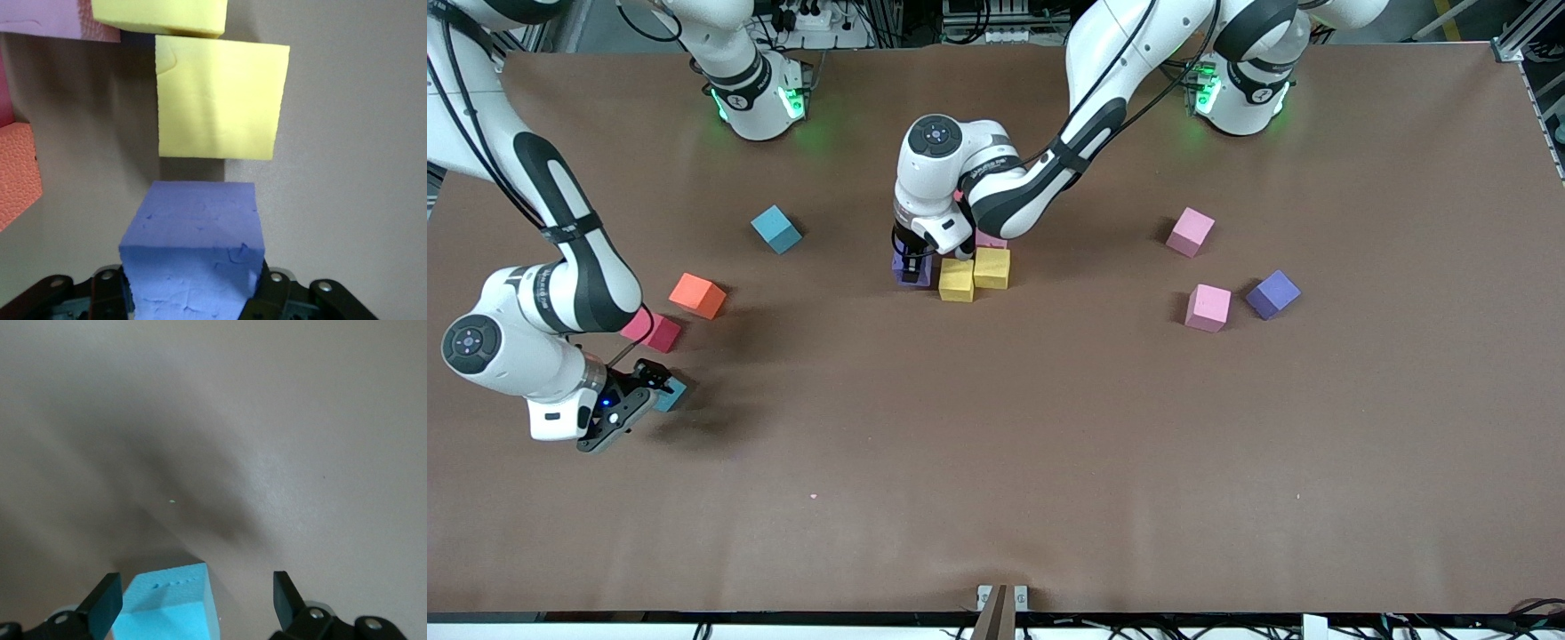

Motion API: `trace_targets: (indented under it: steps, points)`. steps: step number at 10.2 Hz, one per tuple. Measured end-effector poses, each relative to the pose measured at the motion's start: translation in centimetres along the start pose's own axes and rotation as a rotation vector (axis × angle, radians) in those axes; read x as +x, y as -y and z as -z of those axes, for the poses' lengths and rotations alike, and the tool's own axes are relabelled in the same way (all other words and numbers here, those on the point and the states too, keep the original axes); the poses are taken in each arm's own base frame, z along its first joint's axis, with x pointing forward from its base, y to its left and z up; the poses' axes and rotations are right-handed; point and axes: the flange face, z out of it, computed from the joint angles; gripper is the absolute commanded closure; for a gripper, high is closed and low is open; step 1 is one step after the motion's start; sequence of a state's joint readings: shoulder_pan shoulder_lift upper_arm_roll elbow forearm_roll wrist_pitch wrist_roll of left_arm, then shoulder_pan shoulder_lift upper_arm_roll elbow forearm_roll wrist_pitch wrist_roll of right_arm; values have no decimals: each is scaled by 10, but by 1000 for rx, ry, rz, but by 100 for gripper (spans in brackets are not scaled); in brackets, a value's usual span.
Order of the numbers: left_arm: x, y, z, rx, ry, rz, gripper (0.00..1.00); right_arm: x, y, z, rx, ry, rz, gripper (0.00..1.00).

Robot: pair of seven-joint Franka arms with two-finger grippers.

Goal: Form number 2 with 11 blocks
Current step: 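Grasp the cyan with the right gripper while the left gripper lowers blue, then place the blue with the left gripper while the right gripper lifts cyan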

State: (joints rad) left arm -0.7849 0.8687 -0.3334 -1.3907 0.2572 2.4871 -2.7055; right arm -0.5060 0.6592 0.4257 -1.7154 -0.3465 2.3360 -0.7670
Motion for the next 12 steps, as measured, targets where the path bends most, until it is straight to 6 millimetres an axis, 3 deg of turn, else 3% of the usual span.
trace_targets:
  steps: [2, 4, 7, 12]
  points:
    - [1, -2, 0, 1, 0, 3, 49, 4, 3, 10, 6, 8, 56, 0]
    - [3, 0, -4, 13, -1, -3, 48, -4, -1, 8, 11, 16, 165, 0]
    - [8, 4, -11, 42, -6, -13, 48, -16, -2, -2, 28, 37, 192, 0]
    - [20, -7, -15, 68, -3, -25, 48, -28, 7, -21, 70, 61, 240, 0]
